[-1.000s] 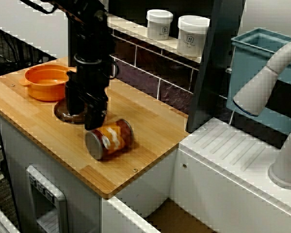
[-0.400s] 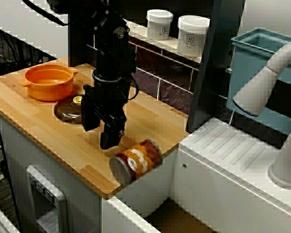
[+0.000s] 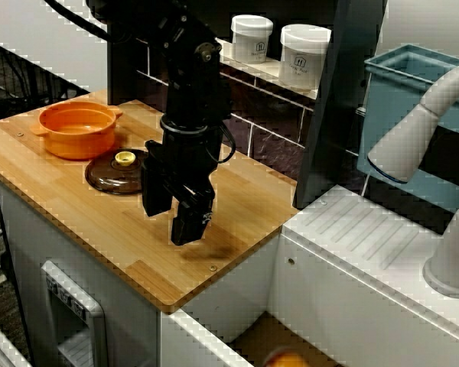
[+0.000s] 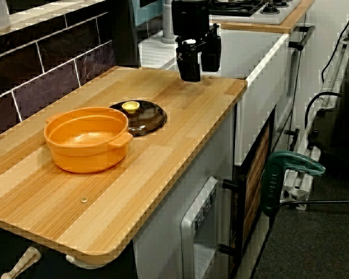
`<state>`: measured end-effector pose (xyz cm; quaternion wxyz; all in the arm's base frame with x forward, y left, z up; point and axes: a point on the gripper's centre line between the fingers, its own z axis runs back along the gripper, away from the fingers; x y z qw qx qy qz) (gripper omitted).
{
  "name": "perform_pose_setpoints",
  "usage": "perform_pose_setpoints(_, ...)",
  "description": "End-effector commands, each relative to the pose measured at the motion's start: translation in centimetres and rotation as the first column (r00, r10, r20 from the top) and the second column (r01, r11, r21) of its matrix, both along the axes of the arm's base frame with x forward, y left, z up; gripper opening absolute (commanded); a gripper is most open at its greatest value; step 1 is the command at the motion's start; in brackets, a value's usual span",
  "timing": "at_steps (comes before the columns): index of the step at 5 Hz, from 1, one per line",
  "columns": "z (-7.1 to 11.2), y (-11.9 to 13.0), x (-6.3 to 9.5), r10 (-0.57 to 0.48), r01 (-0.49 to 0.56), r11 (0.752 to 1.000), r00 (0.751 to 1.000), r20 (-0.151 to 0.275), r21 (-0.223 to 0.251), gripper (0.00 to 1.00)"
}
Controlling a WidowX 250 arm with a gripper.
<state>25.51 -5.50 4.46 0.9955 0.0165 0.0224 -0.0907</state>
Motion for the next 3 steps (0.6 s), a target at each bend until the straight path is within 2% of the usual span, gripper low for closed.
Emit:
perform_pose_setpoints(1,2.2,3.0,0.8,-0.019,0.019,1.000,0.995,0.093,-0.001,1.00)
perform_pose_setpoints(2,2.9,5.5,1.1,-0.010,0.012,1.000,0.992,0.124,-0.015,1.00)
perform_pose_setpoints(3,3.8,7.9,1.6,0.040,-0.036,0.999,0.990,0.136,-0.031,1.00)
